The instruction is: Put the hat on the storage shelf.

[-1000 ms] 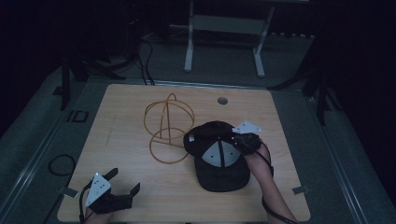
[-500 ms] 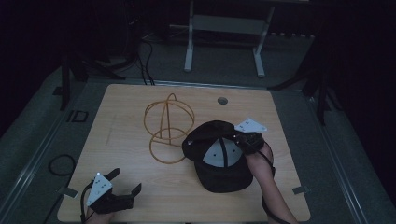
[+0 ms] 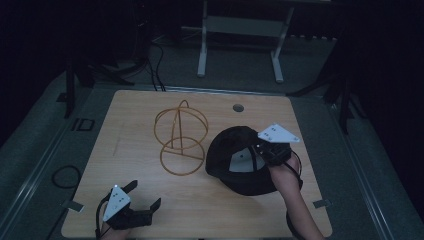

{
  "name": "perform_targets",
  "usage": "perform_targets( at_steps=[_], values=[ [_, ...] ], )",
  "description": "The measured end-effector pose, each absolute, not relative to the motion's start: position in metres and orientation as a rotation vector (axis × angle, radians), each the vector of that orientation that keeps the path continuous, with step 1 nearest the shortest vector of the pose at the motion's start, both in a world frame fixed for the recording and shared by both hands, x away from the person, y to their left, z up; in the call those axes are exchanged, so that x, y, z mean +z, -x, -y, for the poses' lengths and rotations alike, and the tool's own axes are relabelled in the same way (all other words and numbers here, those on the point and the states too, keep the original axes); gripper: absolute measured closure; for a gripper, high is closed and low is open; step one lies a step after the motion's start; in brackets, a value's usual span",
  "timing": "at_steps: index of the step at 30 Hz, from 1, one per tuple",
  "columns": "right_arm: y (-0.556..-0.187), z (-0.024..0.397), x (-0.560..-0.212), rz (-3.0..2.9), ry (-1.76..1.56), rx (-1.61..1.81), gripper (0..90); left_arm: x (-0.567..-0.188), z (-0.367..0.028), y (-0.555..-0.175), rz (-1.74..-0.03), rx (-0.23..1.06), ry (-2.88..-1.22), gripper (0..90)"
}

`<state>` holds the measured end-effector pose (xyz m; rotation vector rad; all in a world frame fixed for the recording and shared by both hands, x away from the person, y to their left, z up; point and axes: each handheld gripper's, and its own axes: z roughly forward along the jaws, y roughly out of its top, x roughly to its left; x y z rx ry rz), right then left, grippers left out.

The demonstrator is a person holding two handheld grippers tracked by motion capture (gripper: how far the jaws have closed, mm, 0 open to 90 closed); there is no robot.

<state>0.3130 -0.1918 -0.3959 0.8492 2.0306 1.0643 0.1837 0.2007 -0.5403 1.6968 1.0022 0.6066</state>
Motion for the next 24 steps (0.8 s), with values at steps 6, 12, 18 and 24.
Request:
perform_targets(
  at_steps=[6, 12, 18, 24],
  values=[
    [-0.303, 0.194, -0.384, -2.015, -0.843, 1.122, 89.2, -0.533, -0.186, -0.185, -0.982, 0.559, -1.698, 1.6],
    [-0.286, 0.199, -0.376, -2.0, -0.818, 1.166, 89.2, -0.523, -0.17, -0.187, -0.934, 0.535, -1.711, 1.6],
    [-0.271, 0.207, -0.372, -1.982, -0.822, 1.232, 89.2, -0.515, -0.151, -0.19, -0.894, 0.524, -1.728, 1.6],
    [-0.258, 0.21, -0.374, -1.983, -0.808, 1.253, 89.2, -0.501, -0.131, -0.194, -0.833, 0.515, -1.737, 1.7]
  ],
)
